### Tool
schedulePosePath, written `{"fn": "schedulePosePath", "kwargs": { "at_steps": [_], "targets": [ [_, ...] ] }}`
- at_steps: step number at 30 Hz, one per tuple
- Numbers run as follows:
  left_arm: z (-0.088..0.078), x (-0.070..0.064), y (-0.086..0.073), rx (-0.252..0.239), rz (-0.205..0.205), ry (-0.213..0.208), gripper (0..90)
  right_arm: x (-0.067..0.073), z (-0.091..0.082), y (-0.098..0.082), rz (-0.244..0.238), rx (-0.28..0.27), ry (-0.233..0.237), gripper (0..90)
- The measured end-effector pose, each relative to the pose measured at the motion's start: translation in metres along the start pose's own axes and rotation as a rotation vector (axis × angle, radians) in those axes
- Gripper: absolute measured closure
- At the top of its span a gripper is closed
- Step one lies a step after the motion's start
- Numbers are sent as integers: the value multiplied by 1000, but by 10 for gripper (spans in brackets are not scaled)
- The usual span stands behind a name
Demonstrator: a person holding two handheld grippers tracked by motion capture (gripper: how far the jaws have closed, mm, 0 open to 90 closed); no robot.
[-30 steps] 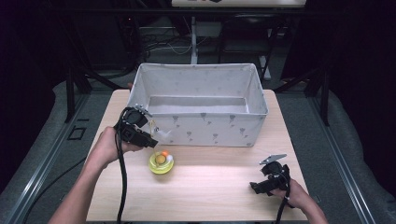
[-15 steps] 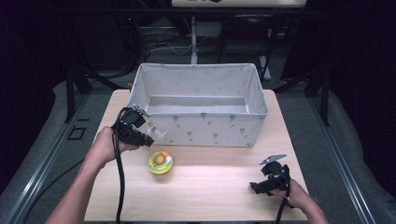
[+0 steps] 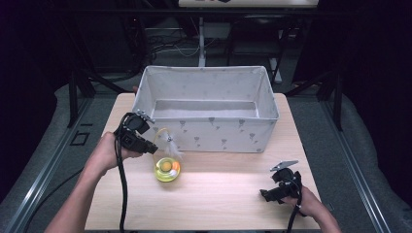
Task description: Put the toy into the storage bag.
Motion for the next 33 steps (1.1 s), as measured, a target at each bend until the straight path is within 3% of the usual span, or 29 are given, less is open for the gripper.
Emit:
{"fn": "schedulePosePath", "kwargs": {
  "at_steps": [7,16,33],
  "targets": [
    [3,2,1,9,7,4,786,1,1,0,10,-12,7,0],
    [4,2,5,5,34,23,875,1,1,0,13,-14,7,0],
    [-5,6,7,24,83,32,882,1,1,0,9,-9,4,0]
  ]
}}
Point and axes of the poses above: each handheld gripper's, and its own axes: z roughly forward along the jaws, y roughly out of its top, x roughly to its left, the point moved 8 cm from there along z, roughly forward along the jaws, and after that the axes turned 9 degrees about -x, right-handed, at the moved point
